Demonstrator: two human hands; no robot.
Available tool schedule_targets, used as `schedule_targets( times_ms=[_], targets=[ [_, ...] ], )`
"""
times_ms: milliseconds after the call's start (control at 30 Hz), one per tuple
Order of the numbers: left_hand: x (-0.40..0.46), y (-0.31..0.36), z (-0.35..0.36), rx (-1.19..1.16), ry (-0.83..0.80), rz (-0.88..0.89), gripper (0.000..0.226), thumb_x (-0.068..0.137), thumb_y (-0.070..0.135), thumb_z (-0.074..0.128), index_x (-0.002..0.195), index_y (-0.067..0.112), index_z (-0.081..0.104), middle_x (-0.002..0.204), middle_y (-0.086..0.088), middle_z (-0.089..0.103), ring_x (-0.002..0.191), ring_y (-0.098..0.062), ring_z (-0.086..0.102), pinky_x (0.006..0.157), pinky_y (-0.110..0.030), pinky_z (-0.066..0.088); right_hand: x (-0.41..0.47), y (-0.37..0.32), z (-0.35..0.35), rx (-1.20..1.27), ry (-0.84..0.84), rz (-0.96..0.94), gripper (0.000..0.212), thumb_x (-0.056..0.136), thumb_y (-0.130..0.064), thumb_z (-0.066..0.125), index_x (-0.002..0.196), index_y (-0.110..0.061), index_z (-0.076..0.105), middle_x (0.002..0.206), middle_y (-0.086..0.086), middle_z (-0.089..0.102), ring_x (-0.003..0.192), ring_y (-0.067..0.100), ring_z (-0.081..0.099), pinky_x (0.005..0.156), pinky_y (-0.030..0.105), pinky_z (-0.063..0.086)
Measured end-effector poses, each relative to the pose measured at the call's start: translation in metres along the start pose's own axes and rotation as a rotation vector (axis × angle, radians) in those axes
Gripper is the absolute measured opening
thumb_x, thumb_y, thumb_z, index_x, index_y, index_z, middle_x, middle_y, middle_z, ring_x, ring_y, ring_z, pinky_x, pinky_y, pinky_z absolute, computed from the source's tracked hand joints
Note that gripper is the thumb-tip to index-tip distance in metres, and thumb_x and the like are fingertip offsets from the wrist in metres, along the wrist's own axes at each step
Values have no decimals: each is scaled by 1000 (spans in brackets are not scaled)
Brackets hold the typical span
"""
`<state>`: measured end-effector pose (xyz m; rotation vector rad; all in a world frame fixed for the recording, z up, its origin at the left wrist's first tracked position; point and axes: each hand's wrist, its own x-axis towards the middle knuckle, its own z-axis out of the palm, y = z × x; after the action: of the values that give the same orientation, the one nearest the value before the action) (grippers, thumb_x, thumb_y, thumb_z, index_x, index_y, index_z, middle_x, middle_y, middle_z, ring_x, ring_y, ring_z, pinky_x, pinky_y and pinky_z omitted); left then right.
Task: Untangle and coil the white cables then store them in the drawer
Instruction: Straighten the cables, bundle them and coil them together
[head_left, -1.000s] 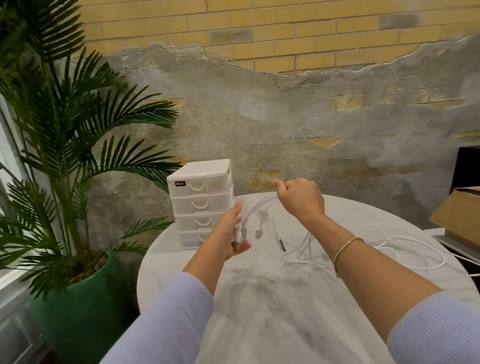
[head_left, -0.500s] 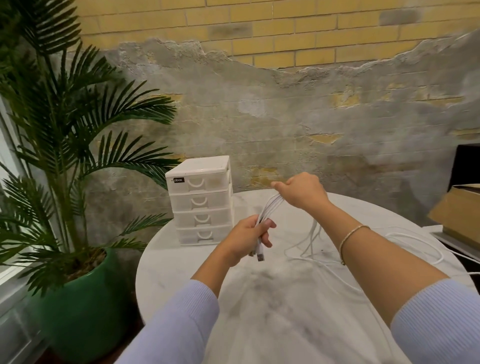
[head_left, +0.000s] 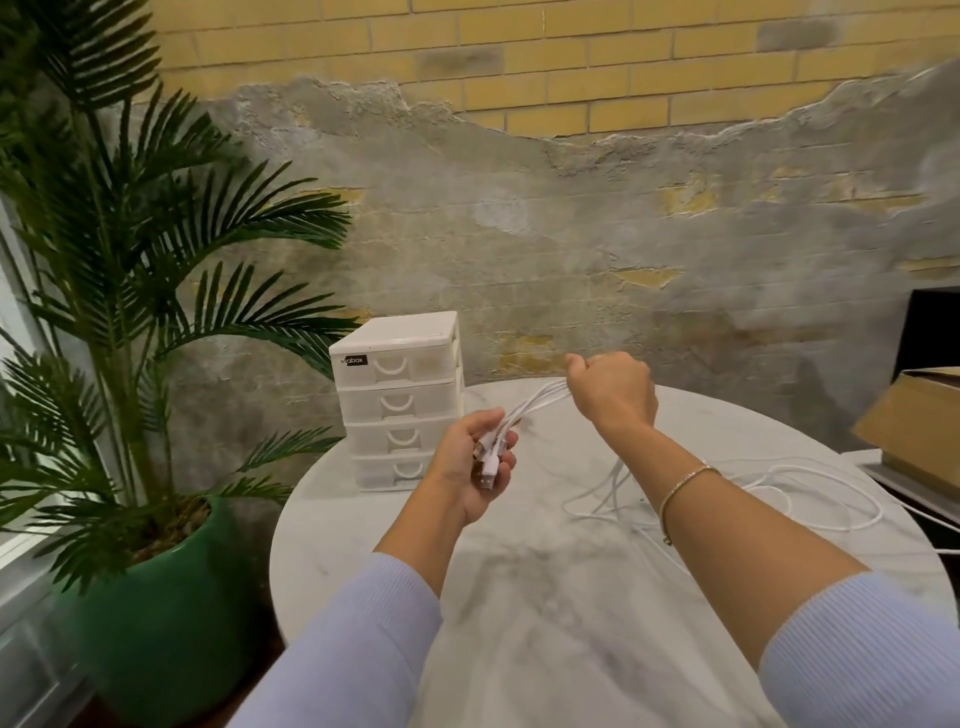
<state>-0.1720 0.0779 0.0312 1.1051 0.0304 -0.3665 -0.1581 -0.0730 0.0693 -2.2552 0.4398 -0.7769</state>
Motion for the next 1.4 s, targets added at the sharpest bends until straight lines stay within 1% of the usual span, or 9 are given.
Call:
schedule_targets(
  times_ms=[100,333,567,733,833,933,1000,1100,1400],
  targets=[
    [0,1,0,-45,11,-38,20,87,30,56,81,11,61,58,-2,58,36,-10,48,32,-11,40,-2,4,0,-15,21,1,43,96,-38,42,93,-6,70,102,15,67,97,33,58,72,30,38],
    [11,-1,11,-61,233,-67,25,87,27,56,69,10,58,41,1,51,24,-6,38,26,-8,29,-4,6,7,-40,1,-13,42,95,-36,41,93,-6,70,100,16,67,92,33,58,73,30,38],
    [17,6,12,198,375,74,22,83,22,57,64,12,59,52,1,51,25,-4,34,28,-8,25,3,12,1,-107,-162,-20,38,91,-35,43,69,-9,59,95,13,65,80,30,54,69,29,40],
    [16,7,18,332,375,142,21,84,21,58,67,10,58,58,-2,53,43,-9,39,30,-9,27,-7,3,2,-245,-247,-125,47,93,-44,40,105,-6,64,112,14,64,102,32,60,75,30,41],
    [16,7,24,344,351,156,21,85,21,60,69,9,58,59,-2,55,42,-8,41,31,-10,29,-12,-4,10,-248,-368,-167,52,95,-50,37,93,-4,62,96,15,67,79,31,65,73,30,49],
    [17,8,22,337,349,157,21,85,19,60,67,9,57,57,-2,54,29,-3,39,30,-10,28,-13,-6,9,-242,-466,-134,57,95,-54,35,72,-4,48,66,10,53,50,26,55,59,29,49],
    [16,10,18,339,356,157,19,84,16,60,67,8,57,58,-3,55,25,-1,37,29,-10,28,-9,-4,7,-291,-490,-172,60,96,-55,32,72,-3,49,72,7,51,62,27,56,69,32,49],
    [16,10,12,331,366,158,21,85,15,59,66,7,56,59,-4,55,24,-1,36,28,-10,27,-1,2,5,-342,-500,-205,56,95,-56,30,95,-7,56,96,9,51,93,30,54,82,37,45],
    [18,12,7,181,382,123,16,86,12,47,72,5,52,51,-5,55,25,-6,45,28,-9,26,0,2,5,-330,-491,-288,44,94,-38,37,58,-13,41,69,6,45,72,25,46,61,29,34]
  ],
)
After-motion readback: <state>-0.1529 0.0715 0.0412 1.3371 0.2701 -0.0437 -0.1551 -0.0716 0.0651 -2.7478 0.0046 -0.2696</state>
